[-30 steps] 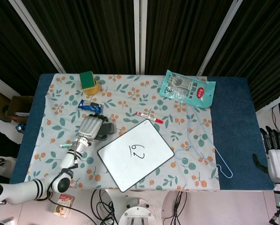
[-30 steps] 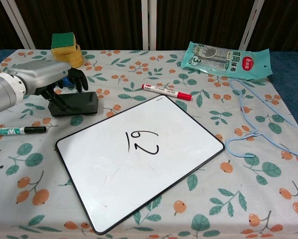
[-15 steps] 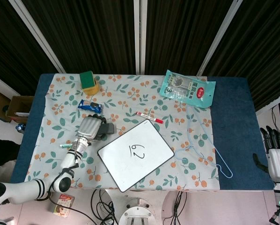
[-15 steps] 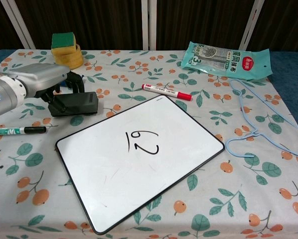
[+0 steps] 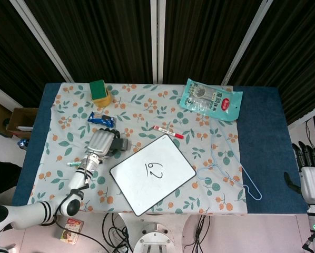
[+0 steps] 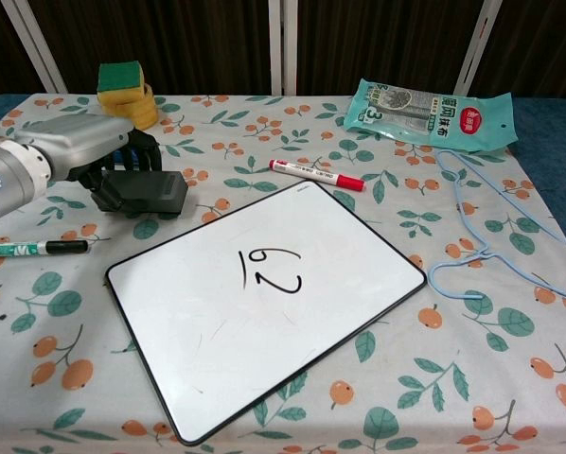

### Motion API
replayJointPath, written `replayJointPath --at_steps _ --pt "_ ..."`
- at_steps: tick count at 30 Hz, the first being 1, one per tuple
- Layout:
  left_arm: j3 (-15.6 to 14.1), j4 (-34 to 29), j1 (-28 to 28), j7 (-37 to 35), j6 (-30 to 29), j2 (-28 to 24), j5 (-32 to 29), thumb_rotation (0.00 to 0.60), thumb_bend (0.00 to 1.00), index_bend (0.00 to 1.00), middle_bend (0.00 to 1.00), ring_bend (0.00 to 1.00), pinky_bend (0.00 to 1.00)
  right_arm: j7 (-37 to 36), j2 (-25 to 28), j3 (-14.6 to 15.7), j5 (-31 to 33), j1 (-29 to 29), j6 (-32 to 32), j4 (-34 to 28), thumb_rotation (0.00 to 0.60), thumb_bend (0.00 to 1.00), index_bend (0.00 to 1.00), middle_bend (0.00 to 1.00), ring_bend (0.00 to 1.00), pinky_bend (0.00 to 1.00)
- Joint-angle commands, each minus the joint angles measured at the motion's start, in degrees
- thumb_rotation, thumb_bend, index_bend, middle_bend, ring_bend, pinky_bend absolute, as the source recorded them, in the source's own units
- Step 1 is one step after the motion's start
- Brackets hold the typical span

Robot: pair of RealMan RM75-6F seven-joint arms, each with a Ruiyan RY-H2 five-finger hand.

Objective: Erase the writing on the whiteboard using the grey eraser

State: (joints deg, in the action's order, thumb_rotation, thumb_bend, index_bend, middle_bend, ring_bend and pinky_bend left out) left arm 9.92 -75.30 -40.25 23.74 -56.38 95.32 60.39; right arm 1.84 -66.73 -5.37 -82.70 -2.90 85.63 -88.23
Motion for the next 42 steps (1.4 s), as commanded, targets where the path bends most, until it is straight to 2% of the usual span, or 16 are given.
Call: replayJointPath --at_steps 1,10,14,17,21,26,32,42 --pt "-0.1 -0.3 0.1 -0.6 -0.4 -0.2 0.6 0.600 0.30 0.52 0.50 0.41 0.43 0.0 0.0 0.0 0.1 0.0 -0.1 0.1 0.600 0.27 0.00 0.00 0.00 0.00" --pt "0.0 -2.6 0.5 -2.2 -0.6 -1.5 1.5 0.600 0.30 0.54 0.52 0.45 0.46 -0.1 -0.1 0.0 0.0 -0.1 -0.3 0.3 0.600 0.27 0.00 0.00 0.00 0.00" --pt "-0.4 -7.6 0.9 -2.6 -1.2 -3.8 2.8 0.600 0.30 0.55 0.53 0.46 0.46 -0.2 0.0 0.0 0.1 -0.1 -0.3 0.4 0.600 0.27 0.00 0.00 0.00 0.00" --pt "-1.7 -13.3 1.2 -1.7 -1.7 -6.1 5.1 0.600 0.30 0.56 0.53 0.47 0.46 -0.4 -0.1 0.0 0.1 -0.3 -0.5 0.5 0.600 0.27 0.00 0.00 0.00 0.00" --pt "-5.0 -20.8 1.3 1.7 -2.1 -8.2 9.0 0.600 0.30 0.57 0.54 0.48 0.47 -0.6 -0.3 0.0 -0.1 -0.4 -0.7 0.7 0.600 0.27 0.00 0.00 0.00 0.00" --pt "-8.7 -25.3 1.7 4.9 -2.2 -7.8 12.5 0.600 0.30 0.57 0.54 0.48 0.47 -1.3 -0.4 0.0 0.2 -0.2 -0.6 1.2 0.600 0.27 0.00 0.00 0.00 0.00" --pt "-11.2 -26.4 2.2 6.5 -1.9 -5.3 14.4 0.600 0.31 0.59 0.55 0.49 0.47 -2.0 0.1 -0.1 -0.2 0.2 0.5 1.3 0.600 0.27 0.00 0.00 0.00 0.00" --pt "-10.5 -22.2 2.0 8.5 -1.4 -0.4 13.4 0.600 0.32 0.59 0.56 0.49 0.46 -2.6 0.2 -0.3 -0.5 0.4 1.0 1.3 0.600 0.27 0.00 0.00 0.00 0.00"
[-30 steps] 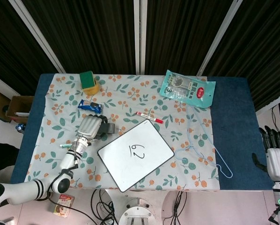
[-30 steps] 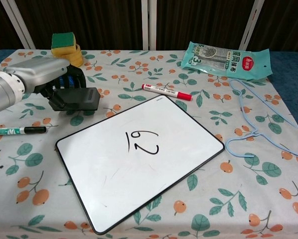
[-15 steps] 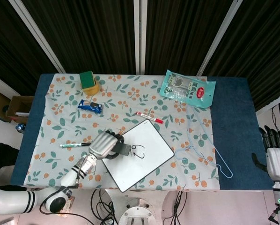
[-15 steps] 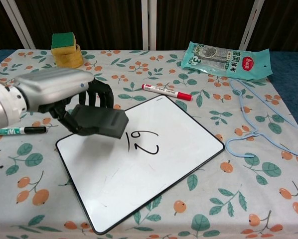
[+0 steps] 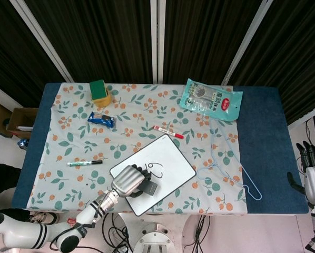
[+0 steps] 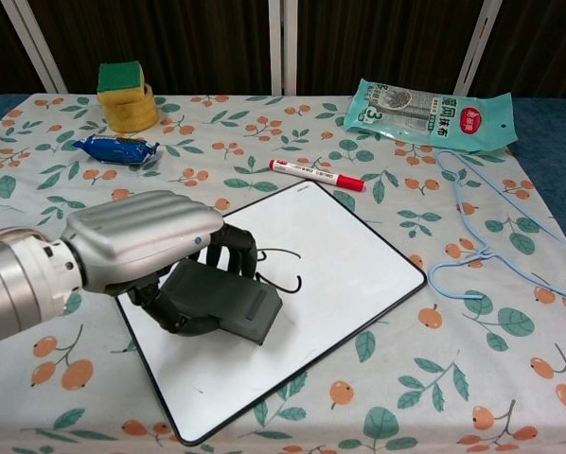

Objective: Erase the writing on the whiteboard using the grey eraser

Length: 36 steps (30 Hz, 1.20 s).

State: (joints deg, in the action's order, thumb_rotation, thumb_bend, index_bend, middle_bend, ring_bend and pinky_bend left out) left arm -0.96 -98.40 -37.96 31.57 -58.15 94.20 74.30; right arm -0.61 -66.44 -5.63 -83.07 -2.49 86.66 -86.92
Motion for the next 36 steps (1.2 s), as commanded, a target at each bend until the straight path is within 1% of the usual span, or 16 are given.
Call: replayJointPath --at_steps 1,7,21,31,36 --pt "0.5 1.5 -0.5 1.4 0.7 1.2 -0.7 0.600 0.32 0.59 0.56 0.49 0.46 -0.3 -0.1 0.0 -0.2 -0.1 0.0 0.1 0.600 0.27 0.00 0.00 0.00 0.00" --pt "1.9 2.9 -1.8 3.1 2.2 3.1 -3.0 0.600 0.32 0.59 0.55 0.49 0.46 -0.5 -0.1 -0.1 -0.3 -0.1 0.2 0.2 0.600 0.27 0.00 0.00 0.00 0.00" --pt "5.3 6.8 -4.1 2.1 3.9 6.0 -6.7 0.600 0.36 0.60 0.55 0.49 0.46 -1.9 0.2 -0.5 -0.4 0.7 1.9 0.7 0.600 0.27 0.00 0.00 0.00 0.00" --pt "8.1 12.8 -6.7 1.1 5.7 9.6 -9.3 0.600 0.38 0.60 0.56 0.49 0.46 -2.7 0.5 -0.8 -0.7 1.5 3.6 0.9 0.600 0.27 0.00 0.00 0.00 0.00" --pt "9.5 16.9 -8.0 0.5 6.3 11.6 -10.6 0.600 0.42 0.60 0.56 0.49 0.46 -3.3 0.8 -0.4 -1.9 1.4 3.7 1.8 0.600 0.27 0.00 0.00 0.00 0.00"
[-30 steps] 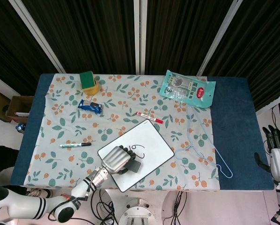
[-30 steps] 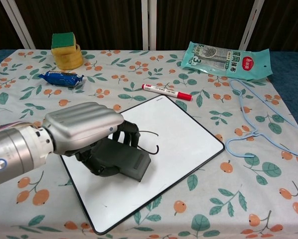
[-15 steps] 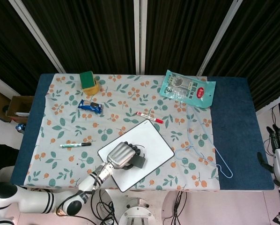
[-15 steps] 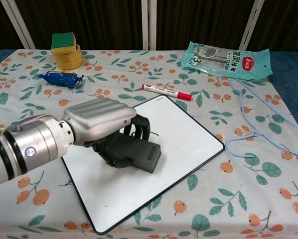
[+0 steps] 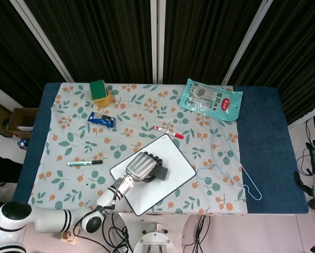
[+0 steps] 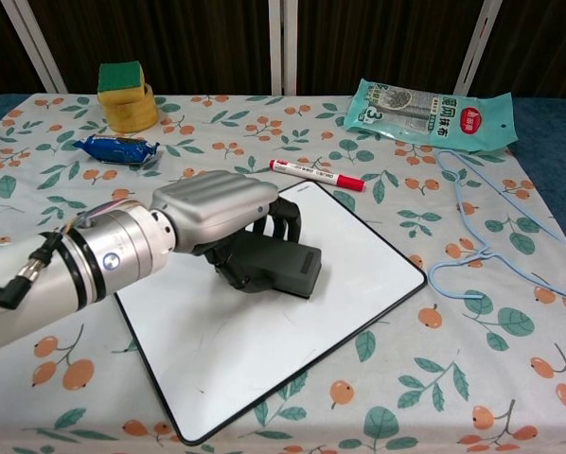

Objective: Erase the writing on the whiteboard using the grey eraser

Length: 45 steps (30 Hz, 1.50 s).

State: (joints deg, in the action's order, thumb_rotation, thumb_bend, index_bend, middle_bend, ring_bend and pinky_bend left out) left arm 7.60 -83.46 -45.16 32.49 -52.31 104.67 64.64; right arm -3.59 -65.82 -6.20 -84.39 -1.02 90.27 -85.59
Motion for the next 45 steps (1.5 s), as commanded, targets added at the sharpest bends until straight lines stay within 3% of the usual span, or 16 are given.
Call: replayJointPath --at_steps 1,19,30,36,45 --pt "1.4 2.9 -1.1 -0.6 0.5 1.5 -1.2 0.600 0.42 0.60 0.56 0.49 0.46 -0.5 0.1 0.3 -0.8 -0.1 0.1 0.7 0.600 0.28 0.00 0.00 0.00 0.00" --pt "6.3 11.6 -3.9 -4.8 0.6 2.4 -4.0 0.600 0.45 0.60 0.56 0.50 0.47 -0.7 0.0 -0.2 -0.1 -0.4 -0.5 1.0 0.600 0.28 0.00 0.00 0.00 0.00" --pt "8.1 4.2 -1.4 -8.6 -4.2 -5.6 -2.3 0.600 0.45 0.60 0.56 0.50 0.47 0.1 -0.1 -0.2 -0.3 -0.7 -0.9 0.4 0.600 0.28 0.00 0.00 0.00 0.00" --pt "6.0 4.0 3.3 -13.9 -6.9 -11.0 -1.1 0.600 0.45 0.60 0.56 0.50 0.47 0.4 0.0 -0.1 -0.5 -0.8 -0.9 0.2 0.600 0.28 0.00 0.00 0.00 0.00" --pt "1.4 12.9 8.2 -24.5 -6.8 -12.2 2.6 0.600 0.43 0.59 0.55 0.48 0.46 1.7 0.0 0.2 -1.2 -1.1 -1.1 -0.9 0.600 0.28 0.00 0.00 0.00 0.00"
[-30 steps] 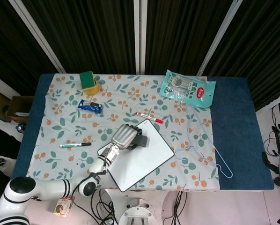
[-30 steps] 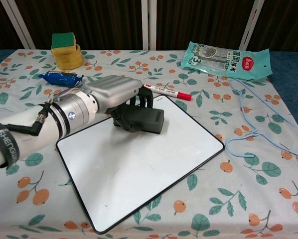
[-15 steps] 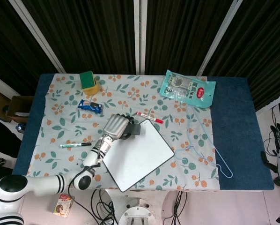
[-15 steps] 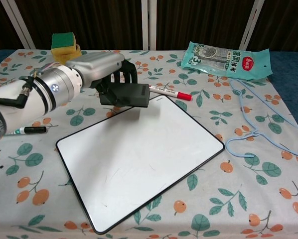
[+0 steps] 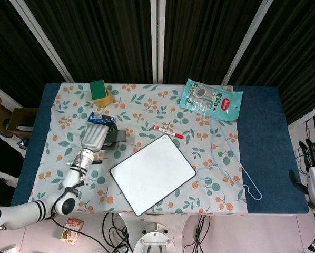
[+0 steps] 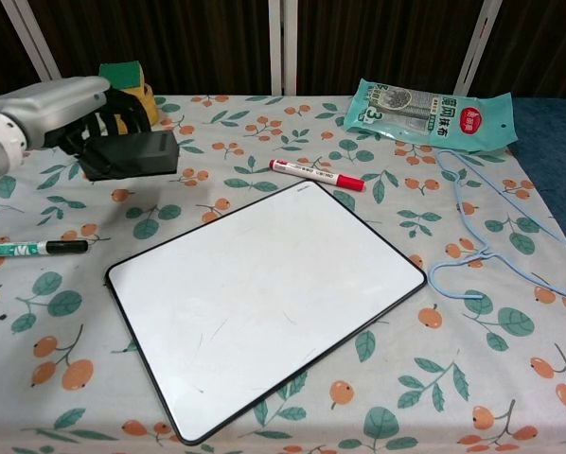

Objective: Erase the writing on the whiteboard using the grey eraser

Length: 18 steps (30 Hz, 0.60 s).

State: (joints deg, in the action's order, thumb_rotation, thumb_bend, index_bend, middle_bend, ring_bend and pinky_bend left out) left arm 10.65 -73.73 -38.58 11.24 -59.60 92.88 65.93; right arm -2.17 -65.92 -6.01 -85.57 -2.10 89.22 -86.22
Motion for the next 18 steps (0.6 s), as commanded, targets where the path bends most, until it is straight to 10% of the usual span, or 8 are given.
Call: replayJointPath --at_steps 1,13,18 --pt "-1.9 4.3 2.0 -4.5 0.7 -0.3 1.7 0.600 0.43 0.58 0.54 0.48 0.45 0.4 0.3 0.1 0.1 0.0 -0.3 -0.4 0.600 0.28 0.00 0.00 0.00 0.00" --pt "-3.6 10.7 3.5 -10.9 1.6 1.4 5.3 0.600 0.33 0.32 0.50 0.42 0.39 1.2 1.1 0.5 0.1 0.1 -0.5 -2.0 0.600 0.27 0.00 0.00 0.00 0.00" --pt "-4.2 10.8 3.6 -11.2 3.2 0.9 5.8 0.600 0.25 0.20 0.32 0.31 0.34 1.0 1.3 0.5 0.1 0.3 -0.2 -2.1 0.600 0.27 0.00 0.00 0.00 0.00"
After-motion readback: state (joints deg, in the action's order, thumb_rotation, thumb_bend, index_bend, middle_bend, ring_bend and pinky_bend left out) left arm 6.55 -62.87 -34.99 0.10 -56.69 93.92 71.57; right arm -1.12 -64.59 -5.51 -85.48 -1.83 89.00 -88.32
